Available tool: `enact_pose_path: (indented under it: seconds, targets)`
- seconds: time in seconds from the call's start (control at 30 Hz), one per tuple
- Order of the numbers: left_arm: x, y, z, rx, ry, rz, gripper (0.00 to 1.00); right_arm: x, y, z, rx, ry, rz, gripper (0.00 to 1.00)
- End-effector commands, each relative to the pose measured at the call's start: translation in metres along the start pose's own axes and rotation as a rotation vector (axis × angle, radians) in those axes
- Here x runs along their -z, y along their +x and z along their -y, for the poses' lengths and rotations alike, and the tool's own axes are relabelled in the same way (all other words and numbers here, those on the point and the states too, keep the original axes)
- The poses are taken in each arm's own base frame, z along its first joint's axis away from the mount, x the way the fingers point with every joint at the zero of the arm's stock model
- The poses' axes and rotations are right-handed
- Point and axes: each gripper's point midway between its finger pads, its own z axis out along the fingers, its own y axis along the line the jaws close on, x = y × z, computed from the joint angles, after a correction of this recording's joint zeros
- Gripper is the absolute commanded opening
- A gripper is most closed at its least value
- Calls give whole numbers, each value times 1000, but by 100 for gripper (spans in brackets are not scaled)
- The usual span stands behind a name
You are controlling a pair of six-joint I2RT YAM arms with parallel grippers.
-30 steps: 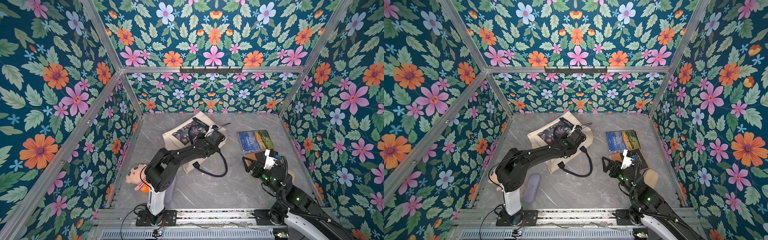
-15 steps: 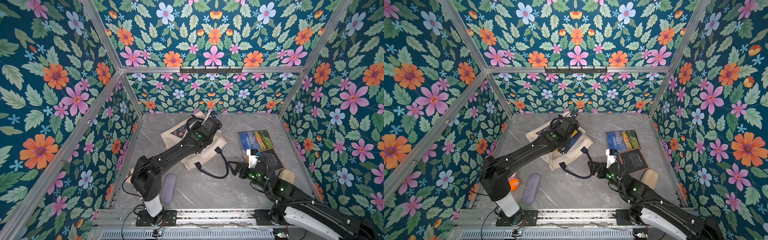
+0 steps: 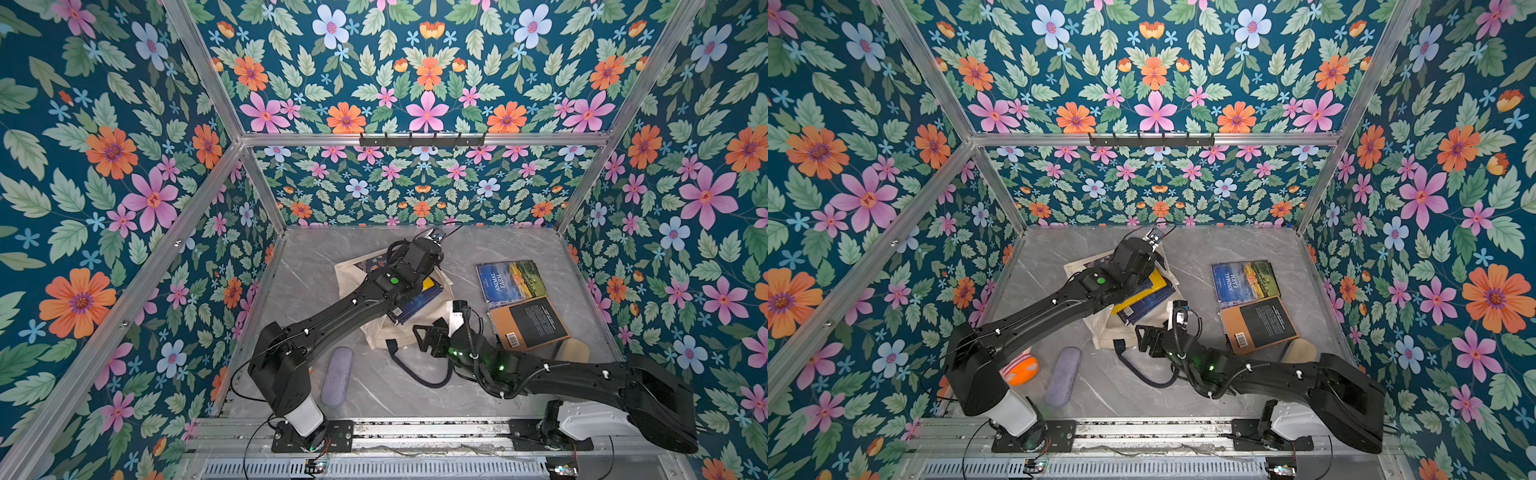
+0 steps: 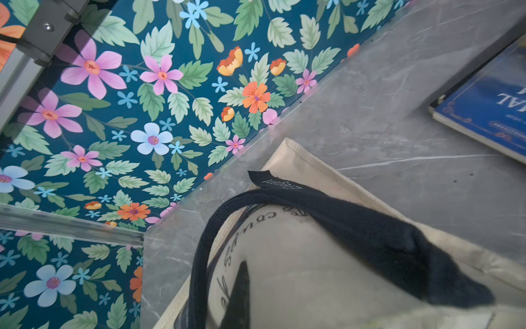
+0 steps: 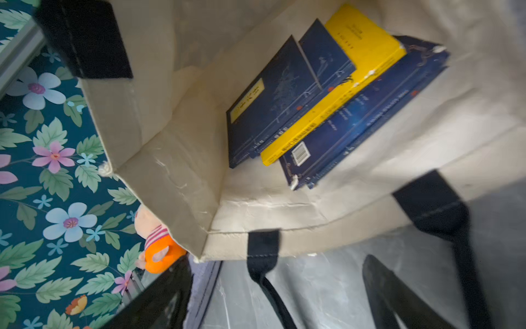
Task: Take out the books from the canvas bag
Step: Adjust the canvas bag at the center of the board, then pick up the book from the canvas bag.
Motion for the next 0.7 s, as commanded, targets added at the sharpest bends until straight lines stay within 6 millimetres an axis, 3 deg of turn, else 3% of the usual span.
enact_pose_path:
  seconds: [0.0,0.3,0.47,0.67]
  targets:
    - [13,-41,0,93,40,146,0,-13,-18,-20,-93,-38,121,93]
    - [26,-34,4,138,96,187,0,-59,-17,-32,-152,-47,154,86]
    - [33,-32,4,181,119,214,0,-87,-7,-9,-256,23,105,80]
    - [35,-29,6,247,134,222,0,-106,-5,-10,-323,44,111,76]
